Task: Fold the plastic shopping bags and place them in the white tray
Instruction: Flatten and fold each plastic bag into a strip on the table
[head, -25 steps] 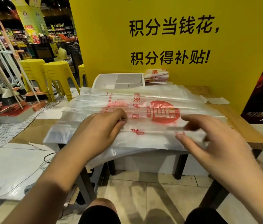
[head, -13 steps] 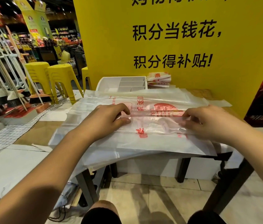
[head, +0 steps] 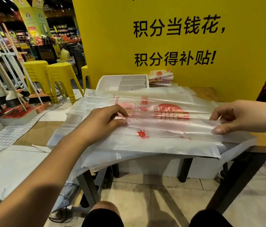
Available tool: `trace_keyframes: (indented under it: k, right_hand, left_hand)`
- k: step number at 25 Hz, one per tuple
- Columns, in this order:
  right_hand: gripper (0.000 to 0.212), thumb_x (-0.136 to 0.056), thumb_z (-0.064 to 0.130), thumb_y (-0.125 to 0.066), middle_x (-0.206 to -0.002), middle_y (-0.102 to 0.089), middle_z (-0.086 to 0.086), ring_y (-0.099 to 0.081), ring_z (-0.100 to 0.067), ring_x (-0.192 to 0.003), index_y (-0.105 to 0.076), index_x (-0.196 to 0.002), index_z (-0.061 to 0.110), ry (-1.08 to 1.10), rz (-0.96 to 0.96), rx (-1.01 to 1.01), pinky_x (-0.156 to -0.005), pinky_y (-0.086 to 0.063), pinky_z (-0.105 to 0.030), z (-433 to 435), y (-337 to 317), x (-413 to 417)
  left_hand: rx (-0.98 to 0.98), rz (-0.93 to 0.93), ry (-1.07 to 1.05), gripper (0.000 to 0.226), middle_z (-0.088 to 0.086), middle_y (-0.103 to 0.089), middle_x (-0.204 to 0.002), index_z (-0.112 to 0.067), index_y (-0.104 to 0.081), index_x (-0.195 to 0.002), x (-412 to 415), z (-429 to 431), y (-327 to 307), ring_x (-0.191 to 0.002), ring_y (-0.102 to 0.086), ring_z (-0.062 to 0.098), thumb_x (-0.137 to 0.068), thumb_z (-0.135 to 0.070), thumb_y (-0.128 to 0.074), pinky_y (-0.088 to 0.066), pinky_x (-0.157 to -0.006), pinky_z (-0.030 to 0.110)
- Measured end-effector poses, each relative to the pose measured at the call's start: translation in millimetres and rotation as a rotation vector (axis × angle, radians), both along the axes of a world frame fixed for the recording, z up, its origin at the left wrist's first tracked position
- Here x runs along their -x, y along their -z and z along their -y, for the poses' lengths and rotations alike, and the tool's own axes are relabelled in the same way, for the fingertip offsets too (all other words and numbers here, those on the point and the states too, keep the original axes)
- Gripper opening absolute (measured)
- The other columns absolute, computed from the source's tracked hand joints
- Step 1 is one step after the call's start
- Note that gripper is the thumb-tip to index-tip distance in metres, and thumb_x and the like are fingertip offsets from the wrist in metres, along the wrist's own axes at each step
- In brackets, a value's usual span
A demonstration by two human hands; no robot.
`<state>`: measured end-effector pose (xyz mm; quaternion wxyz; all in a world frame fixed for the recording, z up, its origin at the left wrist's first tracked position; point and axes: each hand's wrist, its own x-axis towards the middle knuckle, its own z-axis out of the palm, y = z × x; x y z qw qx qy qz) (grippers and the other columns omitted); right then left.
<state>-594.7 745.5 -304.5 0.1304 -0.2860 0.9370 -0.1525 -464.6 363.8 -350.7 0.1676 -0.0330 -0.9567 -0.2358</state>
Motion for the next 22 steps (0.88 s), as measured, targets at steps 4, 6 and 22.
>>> trace_keyframes:
  k: [4,6,22]
  right_hand:
    - [0.006,-0.094,0.04,-0.063,-0.073,-0.072,0.02,-0.067,-0.005,-0.076,-0.066,-0.092,0.035,0.164,-0.121,-0.299,-0.086,-0.054,-0.039,-18,2,17]
    - [0.007,-0.098,0.029,-0.055,-0.084,-0.072,0.011,-0.065,-0.014,-0.088,-0.062,-0.096,0.029,0.275,-0.2,-0.449,-0.096,-0.05,-0.043,-14,1,10]
    - [0.042,-0.091,0.04,-0.063,-0.124,-0.062,0.003,-0.06,-0.024,-0.11,-0.062,-0.131,0.026,-0.181,-0.573,0.238,-0.09,-0.051,-0.043,69,68,-63]
  left_hand:
    - [0.047,-0.033,-0.027,0.023,-0.016,-0.059,-0.085,-0.039,-0.063,-0.113,-1,1,-2,-0.083,-0.054,0.005,-0.091,-0.047,-0.064,-0.044,-0.073,0.033]
    - [0.082,-0.039,-0.045,0.025,-0.02,-0.056,-0.086,-0.036,-0.062,-0.115,0,0,-1,-0.087,-0.054,0.008,-0.092,-0.047,-0.063,-0.041,-0.076,0.034]
    - [0.186,0.047,0.002,0.042,-0.01,-0.045,-0.148,-0.035,-0.048,-0.143,14,-29,30,-0.142,-0.033,0.015,-0.104,-0.048,-0.036,-0.022,-0.119,0.047]
